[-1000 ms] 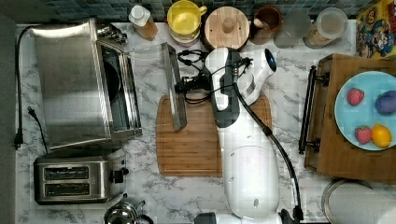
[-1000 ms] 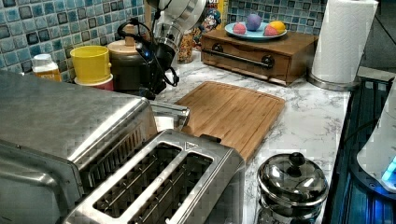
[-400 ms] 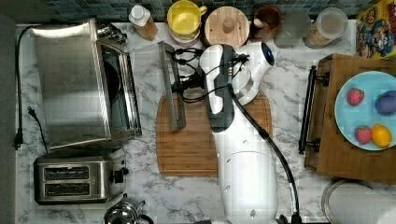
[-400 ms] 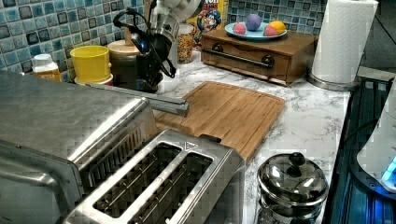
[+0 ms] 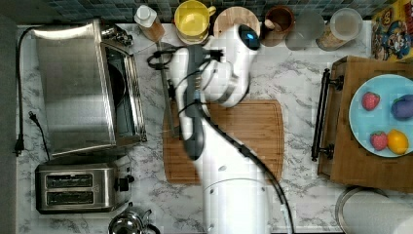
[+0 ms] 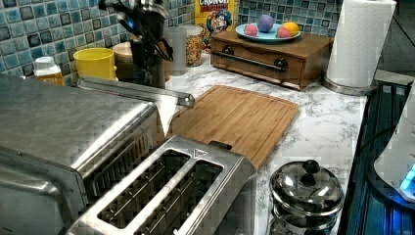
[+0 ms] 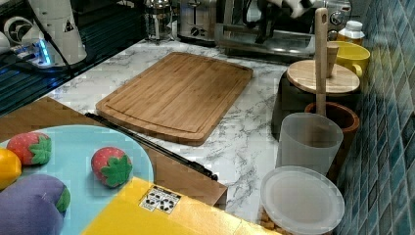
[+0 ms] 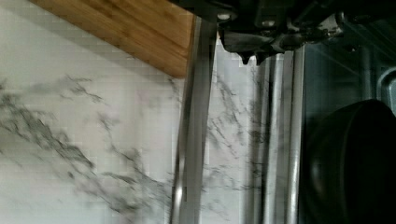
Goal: Close the oven.
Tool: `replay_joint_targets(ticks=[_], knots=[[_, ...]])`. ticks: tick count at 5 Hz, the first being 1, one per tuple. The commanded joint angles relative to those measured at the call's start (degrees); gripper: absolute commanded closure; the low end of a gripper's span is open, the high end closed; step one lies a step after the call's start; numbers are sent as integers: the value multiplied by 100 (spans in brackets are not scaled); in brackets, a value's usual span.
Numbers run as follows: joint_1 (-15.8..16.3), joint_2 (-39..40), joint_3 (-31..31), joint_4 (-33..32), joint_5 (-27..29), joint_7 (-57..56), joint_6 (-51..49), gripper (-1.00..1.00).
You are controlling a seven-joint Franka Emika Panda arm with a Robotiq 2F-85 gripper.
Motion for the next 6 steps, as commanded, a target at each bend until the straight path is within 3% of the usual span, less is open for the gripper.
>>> replay_joint_targets(ticks=[1, 2, 3, 4, 5, 6], knots=[[1522, -1065, 408, 726, -1077, 1241, 560, 100], [2159, -1501, 48, 174, -2331, 2457, 1468, 100], [2117, -1816, 342, -169, -3617, 3685, 1984, 100], [2378, -1686, -7, 175, -3512, 3692, 1576, 100], [2568, -1627, -198, 233, -3852, 4157, 1377, 100], [2670, -1628, -315, 232, -3815, 4135, 1380, 100]])
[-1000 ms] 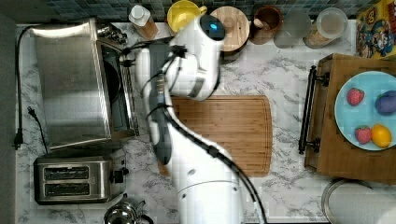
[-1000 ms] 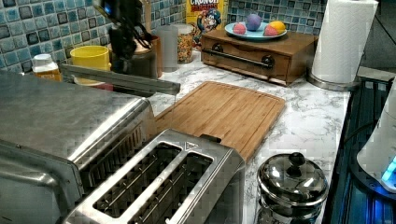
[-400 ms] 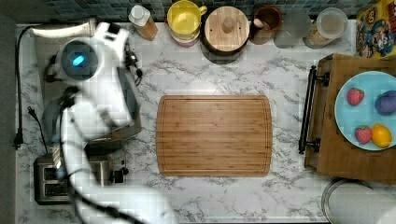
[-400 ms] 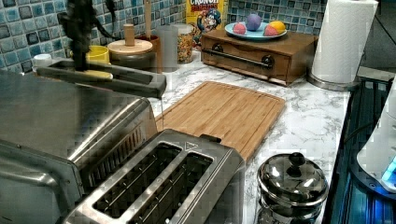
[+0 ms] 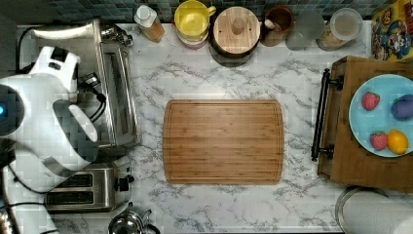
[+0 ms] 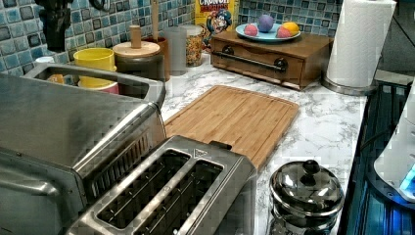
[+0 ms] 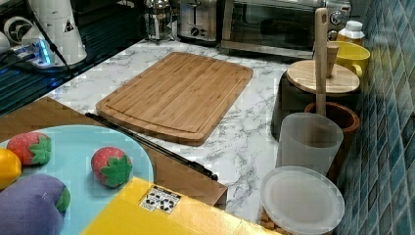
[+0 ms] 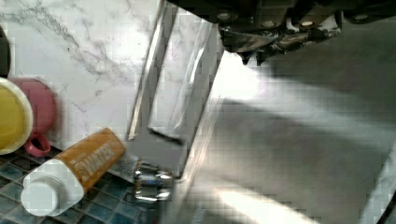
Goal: Close the oven.
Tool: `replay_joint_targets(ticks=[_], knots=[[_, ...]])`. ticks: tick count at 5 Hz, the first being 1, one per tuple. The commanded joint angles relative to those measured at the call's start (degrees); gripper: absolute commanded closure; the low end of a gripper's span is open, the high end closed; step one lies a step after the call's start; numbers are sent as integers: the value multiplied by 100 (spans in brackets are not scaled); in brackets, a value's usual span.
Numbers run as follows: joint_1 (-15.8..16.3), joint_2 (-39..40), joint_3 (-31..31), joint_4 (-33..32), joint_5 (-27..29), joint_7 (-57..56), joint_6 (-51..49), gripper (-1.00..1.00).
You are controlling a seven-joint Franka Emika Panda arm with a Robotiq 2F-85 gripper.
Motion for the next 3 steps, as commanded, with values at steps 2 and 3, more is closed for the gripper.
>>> replay_joint_targets(ticks=[2, 3], knots=[[-146, 89, -351, 343, -359, 385, 30, 100], [-49, 87, -461, 343, -323, 365, 33, 100]])
